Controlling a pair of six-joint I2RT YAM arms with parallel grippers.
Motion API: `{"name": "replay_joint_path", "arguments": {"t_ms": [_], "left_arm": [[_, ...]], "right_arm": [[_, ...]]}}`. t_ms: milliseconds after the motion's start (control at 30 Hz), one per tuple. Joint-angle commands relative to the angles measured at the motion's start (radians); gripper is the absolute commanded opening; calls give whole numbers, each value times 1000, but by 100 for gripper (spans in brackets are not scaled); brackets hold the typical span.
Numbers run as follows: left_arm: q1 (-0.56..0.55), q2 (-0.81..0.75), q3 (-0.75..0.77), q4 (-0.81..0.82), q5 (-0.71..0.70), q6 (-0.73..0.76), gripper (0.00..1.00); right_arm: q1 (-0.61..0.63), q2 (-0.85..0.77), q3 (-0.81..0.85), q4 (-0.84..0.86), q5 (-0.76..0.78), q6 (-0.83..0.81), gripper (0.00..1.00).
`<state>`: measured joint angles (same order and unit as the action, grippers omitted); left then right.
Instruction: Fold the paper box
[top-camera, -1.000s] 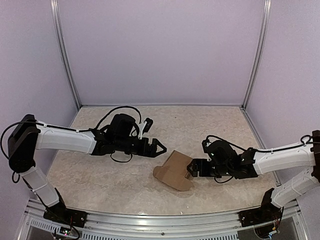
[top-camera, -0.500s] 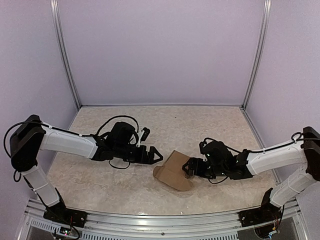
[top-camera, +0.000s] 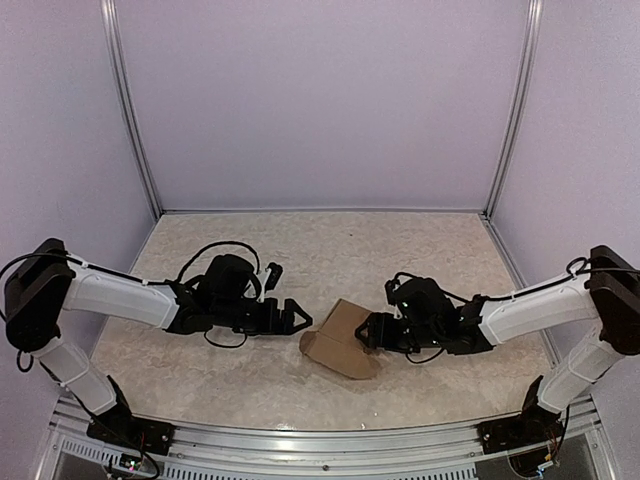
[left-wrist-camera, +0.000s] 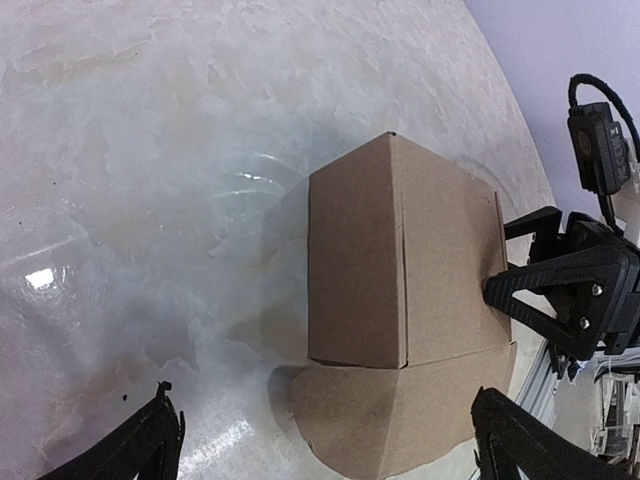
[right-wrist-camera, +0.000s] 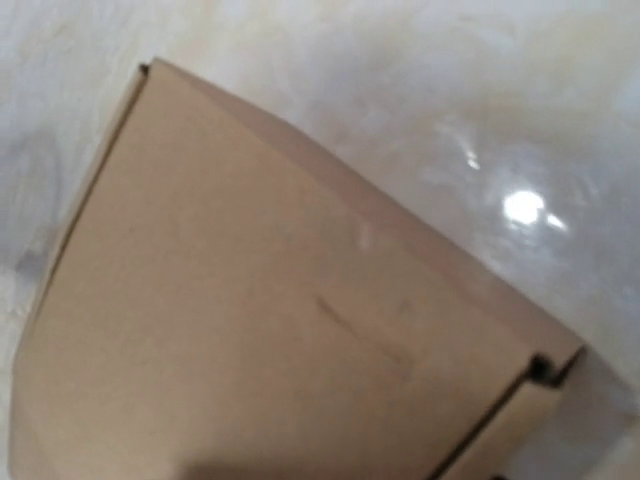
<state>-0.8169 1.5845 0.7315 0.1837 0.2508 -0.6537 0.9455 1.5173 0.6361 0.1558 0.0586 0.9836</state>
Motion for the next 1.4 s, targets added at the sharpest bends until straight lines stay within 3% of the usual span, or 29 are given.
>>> {"name": "replay_joint_path", "arguments": {"t_ms": [0,300,833,1367], "left_arm": [[7,-24,-17,33,-15,-16,98],[7,-49,-27,34,-9,-30,98],[-28,-4,-52,110,42,-218,99],[-58,51,-119,258,48,-426,99]], "right_arm": [[-10,40,42,-1,-25,-50,61],[-9,72,79,1,-56,-122,38],[-10,93,111,-5,-73,-164,0],[-10,49,58,3,-48,-166,0]]}}
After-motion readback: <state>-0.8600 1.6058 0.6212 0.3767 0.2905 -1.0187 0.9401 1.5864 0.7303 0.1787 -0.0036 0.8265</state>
